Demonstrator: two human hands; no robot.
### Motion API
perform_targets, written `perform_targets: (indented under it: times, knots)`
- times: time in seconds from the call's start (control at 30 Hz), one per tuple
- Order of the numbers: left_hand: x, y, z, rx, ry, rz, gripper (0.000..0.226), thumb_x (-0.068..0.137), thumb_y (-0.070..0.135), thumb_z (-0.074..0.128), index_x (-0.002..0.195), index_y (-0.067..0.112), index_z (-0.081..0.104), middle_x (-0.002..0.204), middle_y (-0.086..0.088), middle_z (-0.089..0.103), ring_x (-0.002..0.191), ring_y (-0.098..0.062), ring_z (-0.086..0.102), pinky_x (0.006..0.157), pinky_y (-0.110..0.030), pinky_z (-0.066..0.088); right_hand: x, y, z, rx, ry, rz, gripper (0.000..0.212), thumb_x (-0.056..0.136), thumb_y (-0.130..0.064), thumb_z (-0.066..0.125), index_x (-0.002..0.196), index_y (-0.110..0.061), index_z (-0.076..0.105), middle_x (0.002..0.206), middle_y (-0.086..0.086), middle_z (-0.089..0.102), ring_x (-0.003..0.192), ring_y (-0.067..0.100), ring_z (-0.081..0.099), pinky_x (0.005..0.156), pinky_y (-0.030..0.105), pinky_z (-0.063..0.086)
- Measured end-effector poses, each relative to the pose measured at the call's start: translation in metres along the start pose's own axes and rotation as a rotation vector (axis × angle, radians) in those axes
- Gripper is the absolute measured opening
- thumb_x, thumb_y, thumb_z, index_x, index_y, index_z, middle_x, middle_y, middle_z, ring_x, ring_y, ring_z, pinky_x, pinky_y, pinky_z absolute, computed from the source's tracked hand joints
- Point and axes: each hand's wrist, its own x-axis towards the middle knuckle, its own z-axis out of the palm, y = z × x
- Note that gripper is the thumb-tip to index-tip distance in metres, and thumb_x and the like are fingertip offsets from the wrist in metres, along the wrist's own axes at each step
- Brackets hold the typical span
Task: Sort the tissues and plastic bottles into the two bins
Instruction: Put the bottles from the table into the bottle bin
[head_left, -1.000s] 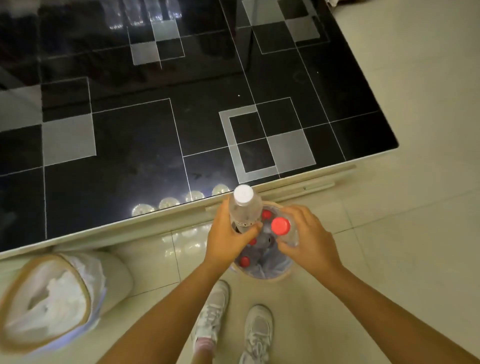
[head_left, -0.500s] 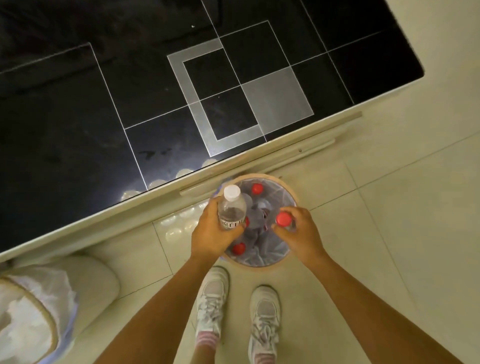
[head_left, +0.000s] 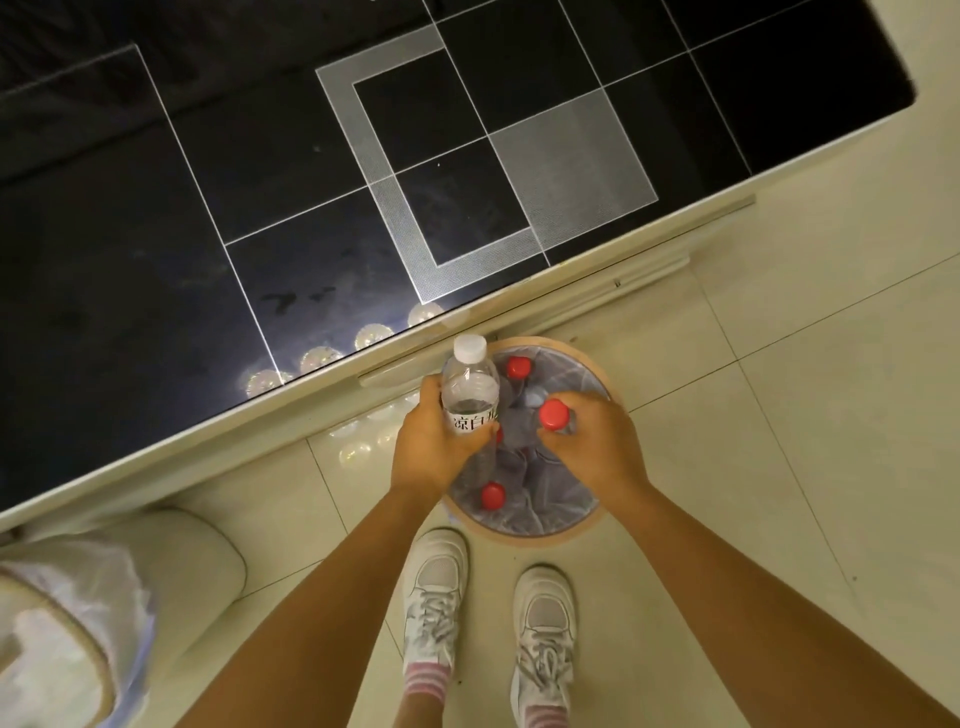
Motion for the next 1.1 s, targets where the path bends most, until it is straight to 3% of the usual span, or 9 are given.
perform_targets:
  times: [0.1, 0.23, 0.33, 0.4, 0.5, 0.63, 0.77, 0.87, 1.1]
  knots:
    - [-0.006, -0.004, -0.004, -0.058, -0.038, 0.016, 0.068, 0.067, 0.033, 0.085, 0.12, 0.029, 0.043, 0.107, 0.011, 0.066, 0.097, -0.012, 0.065, 0.082, -0.037, 0.056, -0.008, -0.006, 0.0, 0.03, 0.039, -0.022, 0.013, 0.073, -0.02, 0.072, 0.083, -0.018, 0.065, 0.077, -0.003, 0.064, 0.07, 0.018, 0.057, 0.062, 0.033, 0.049]
    - [-0.014, 0.002, -0.002, -0.247, -0.004, 0.047, 0.068, 0.072, 0.015, 0.082, 0.121, 0.035, 0.038, 0.11, 0.019, 0.061, 0.103, -0.001, 0.062, 0.081, -0.017, 0.052, -0.029, -0.007, -0.002, 0.125, 0.074, -0.063, 0.022, 0.07, -0.024, 0.075, 0.089, -0.021, 0.063, 0.081, -0.009, 0.06, 0.072, 0.011, 0.054, 0.06, 0.03, 0.048]
    - [-0.006, 0.007, 0.009, -0.285, 0.0, 0.041, 0.074, 0.068, 0.021, 0.084, 0.119, 0.044, 0.036, 0.12, 0.008, 0.059, 0.112, -0.008, 0.059, 0.091, -0.026, 0.052, -0.035, -0.001, 0.003, 0.147, 0.043, -0.059, 0.026, 0.074, -0.024, 0.075, 0.095, -0.025, 0.061, 0.09, -0.008, 0.062, 0.08, 0.014, 0.058, 0.064, 0.034, 0.051]
    - [-0.002, 0.012, 0.018, -0.235, -0.048, 0.073, 0.078, 0.063, 0.026, 0.085, 0.123, 0.036, 0.036, 0.126, 0.004, 0.054, 0.119, -0.015, 0.054, 0.098, -0.031, 0.047, -0.037, 0.004, 0.007, 0.115, 0.038, -0.051, 0.026, 0.077, -0.019, 0.074, 0.1, -0.021, 0.062, 0.098, -0.005, 0.065, 0.088, 0.018, 0.062, 0.068, 0.031, 0.05]
    - [-0.001, 0.015, 0.027, -0.151, -0.058, 0.095, 0.074, 0.065, 0.012, 0.085, 0.119, 0.031, 0.038, 0.12, 0.008, 0.05, 0.117, -0.014, 0.05, 0.095, -0.022, 0.041, -0.037, 0.012, 0.011, 0.031, 0.085, 0.012, 0.031, 0.081, -0.013, 0.071, 0.11, -0.019, 0.063, 0.112, -0.001, 0.066, 0.099, 0.022, 0.063, 0.072, 0.024, 0.045]
    - [-0.005, 0.006, 0.024, -0.197, 0.019, 0.035, 0.076, 0.065, 0.019, 0.086, 0.12, 0.041, 0.039, 0.122, 0.014, 0.055, 0.115, -0.011, 0.054, 0.096, -0.03, 0.046, -0.033, 0.017, 0.011, 0.033, 0.025, 0.093, 0.054, 0.081, -0.015, 0.071, 0.131, -0.021, 0.051, 0.13, -0.002, 0.057, 0.115, 0.02, 0.056, 0.084, 0.03, 0.048]
    - [-0.012, 0.016, 0.014, -0.214, 0.012, 0.056, 0.065, 0.079, 0.016, 0.076, 0.128, 0.037, 0.039, 0.116, 0.026, 0.053, 0.108, 0.005, 0.05, 0.087, -0.009, 0.041, -0.034, 0.01, 0.004, 0.001, 0.005, 0.056, 0.052, 0.084, -0.019, 0.068, 0.132, -0.023, 0.05, 0.136, -0.005, 0.053, 0.118, 0.02, 0.056, 0.08, 0.029, 0.048]
    - [-0.015, 0.029, 0.006, -0.167, 0.034, 0.065, 0.061, 0.081, 0.023, 0.075, 0.13, 0.032, 0.041, 0.118, 0.022, 0.05, 0.111, -0.001, 0.049, 0.089, -0.018, 0.042, -0.04, -0.002, -0.005, -0.028, 0.019, 0.008, 0.047, 0.084, -0.018, 0.067, 0.128, -0.025, 0.052, 0.133, -0.006, 0.055, 0.115, 0.02, 0.056, 0.074, 0.024, 0.043]
    - [-0.039, 0.061, -0.018, -0.101, -0.011, 0.078, 0.044, 0.083, 0.024, 0.072, 0.117, 0.035, 0.046, 0.113, 0.018, 0.057, 0.108, -0.009, 0.056, 0.093, -0.038, 0.05, -0.054, -0.036, -0.049, -0.054, 0.107, -0.036, 0.042, 0.083, -0.019, 0.067, 0.124, -0.024, 0.057, 0.122, -0.004, 0.061, 0.11, 0.018, 0.056, 0.075, 0.024, 0.044]
